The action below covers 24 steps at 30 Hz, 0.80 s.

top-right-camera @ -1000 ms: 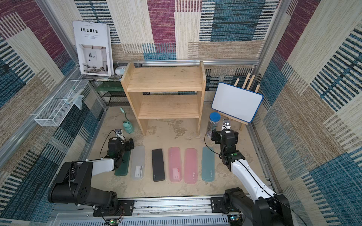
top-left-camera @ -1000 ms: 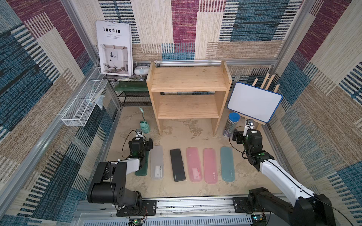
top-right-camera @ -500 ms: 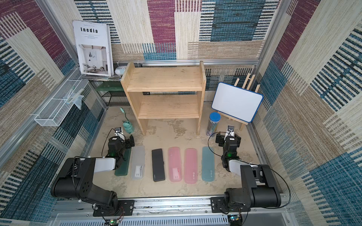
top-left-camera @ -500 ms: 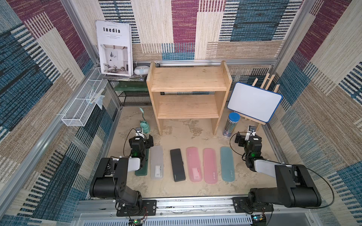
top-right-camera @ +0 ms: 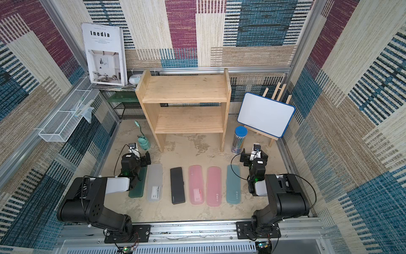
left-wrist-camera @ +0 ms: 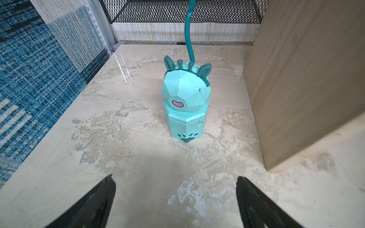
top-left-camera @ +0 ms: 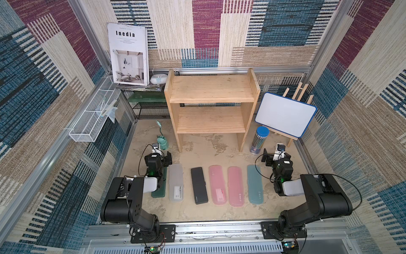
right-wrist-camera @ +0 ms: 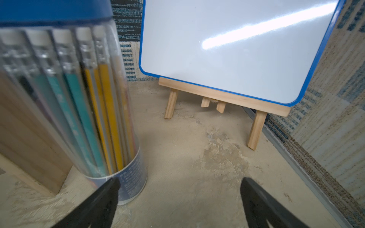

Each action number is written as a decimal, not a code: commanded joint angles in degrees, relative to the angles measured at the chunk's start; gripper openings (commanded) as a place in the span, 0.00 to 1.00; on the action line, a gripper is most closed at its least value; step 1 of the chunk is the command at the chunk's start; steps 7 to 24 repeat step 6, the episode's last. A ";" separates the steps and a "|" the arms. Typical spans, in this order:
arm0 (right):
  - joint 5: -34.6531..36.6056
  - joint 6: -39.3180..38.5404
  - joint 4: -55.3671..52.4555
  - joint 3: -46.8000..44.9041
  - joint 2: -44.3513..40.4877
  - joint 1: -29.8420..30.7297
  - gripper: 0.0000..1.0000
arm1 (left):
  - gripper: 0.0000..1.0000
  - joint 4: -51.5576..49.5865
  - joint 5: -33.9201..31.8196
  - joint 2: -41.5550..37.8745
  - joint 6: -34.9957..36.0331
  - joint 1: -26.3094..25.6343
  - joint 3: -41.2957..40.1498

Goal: Remove the pencil cases from the shelf
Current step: Reset both arms

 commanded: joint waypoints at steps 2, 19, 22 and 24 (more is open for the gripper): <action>-0.34 -0.14 2.05 0.17 -0.08 -0.03 0.99 | 0.99 0.37 -0.62 0.07 -0.02 0.11 0.30; -0.34 -0.14 1.98 0.22 -0.08 -0.09 0.99 | 0.99 0.34 -0.62 0.03 -0.02 0.11 0.27; -0.34 -0.14 1.98 0.22 -0.08 -0.09 0.99 | 0.99 0.34 -0.62 0.03 -0.02 0.11 0.27; -0.34 -0.14 1.98 0.22 -0.08 -0.09 0.99 | 0.99 0.34 -0.62 0.03 -0.02 0.11 0.27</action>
